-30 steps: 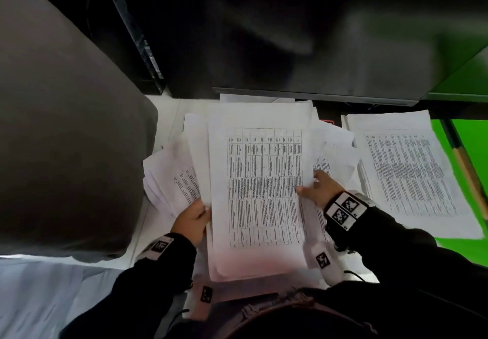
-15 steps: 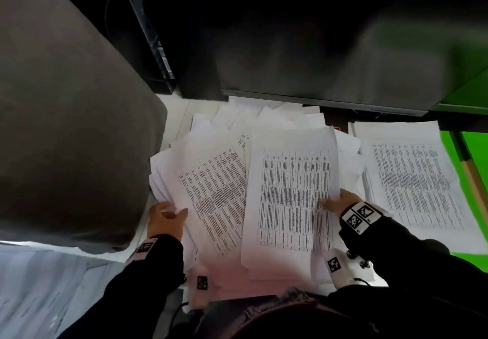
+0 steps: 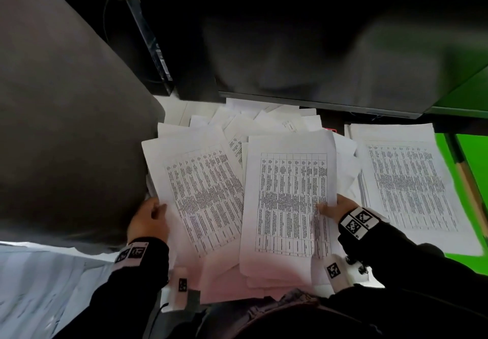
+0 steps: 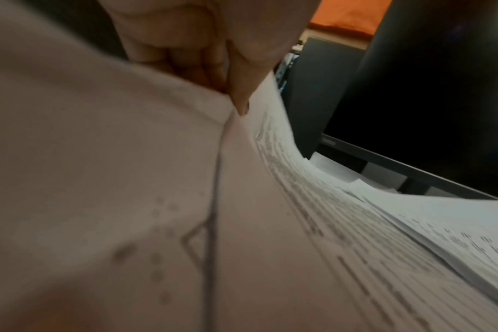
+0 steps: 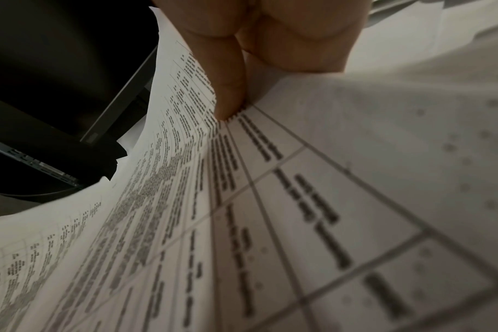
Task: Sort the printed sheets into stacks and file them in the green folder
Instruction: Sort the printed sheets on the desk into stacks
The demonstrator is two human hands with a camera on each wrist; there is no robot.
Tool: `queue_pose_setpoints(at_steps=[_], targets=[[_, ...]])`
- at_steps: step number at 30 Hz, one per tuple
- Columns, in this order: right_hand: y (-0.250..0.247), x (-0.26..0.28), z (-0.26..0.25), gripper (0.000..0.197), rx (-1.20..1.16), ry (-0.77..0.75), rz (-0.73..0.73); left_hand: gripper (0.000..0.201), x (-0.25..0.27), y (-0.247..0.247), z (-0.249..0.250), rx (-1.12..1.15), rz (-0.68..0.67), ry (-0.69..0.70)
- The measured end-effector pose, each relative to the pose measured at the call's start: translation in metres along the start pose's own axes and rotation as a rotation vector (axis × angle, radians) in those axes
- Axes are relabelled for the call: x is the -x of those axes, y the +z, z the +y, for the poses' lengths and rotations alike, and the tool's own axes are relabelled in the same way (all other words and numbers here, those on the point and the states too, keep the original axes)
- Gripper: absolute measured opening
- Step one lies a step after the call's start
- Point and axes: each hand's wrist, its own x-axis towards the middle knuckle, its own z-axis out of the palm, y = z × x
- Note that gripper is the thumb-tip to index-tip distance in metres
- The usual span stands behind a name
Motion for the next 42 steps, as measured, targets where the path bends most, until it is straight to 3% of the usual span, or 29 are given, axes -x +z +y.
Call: queue_pose_setpoints(at_steps=[6,11,15,19,23,27,30,33,35,37,39,42], targets=[[0.0,-0.002,0.002,0.044,0.001,0.024,-0.004,0.047,0.014,0.0,0.009,0.071,-0.032,0.03],[0.0,-0.001,0.004,0.041,-0.008,0.012,-0.018,0.025,0.005,0.003,0.0,0.038,0.005,0.077],[-0.001,-0.001,0.005,0.042,-0.013,0.008,-0.042,0.016,0.01,-0.002,0.015,0.039,0.159,0.176],[-0.006,-0.001,0.009,0.045,-0.062,0.017,-0.055,0.011,0.02,-0.014,0.042,0.202,0.238,0.247],[-0.003,-0.003,0.013,0.042,-0.184,0.0,-0.04,0.016,0.023,-0.015,0.061,0.408,0.125,0.294],[0.006,-0.011,0.004,0.054,-0.29,-0.049,-0.085,0.02,0.026,-0.003,0.077,0.537,-0.062,0.332],[0.009,-0.01,-0.001,0.011,-0.312,-0.013,-0.167,0.033,0.031,0.014,0.08,0.635,-0.254,0.288],[0.009,0.0,0.001,0.021,-0.341,-0.027,-0.153,0.029,0.037,0.029,0.082,0.668,-0.453,0.242],[0.006,0.001,0.006,0.019,-0.292,-0.052,-0.105,0.027,0.039,0.036,0.081,0.574,-0.508,0.239],[0.001,-0.004,0.012,0.018,-0.265,-0.069,-0.073,0.022,0.032,0.041,0.074,0.465,-0.435,0.265],[-0.005,-0.007,0.018,0.032,-0.252,-0.057,-0.034,0.016,0.018,0.04,0.066,0.254,-0.246,0.281],[-0.011,-0.008,0.028,0.033,-0.351,0.012,0.032,0.028,-0.008,0.031,0.054,-0.062,-0.05,0.249]])
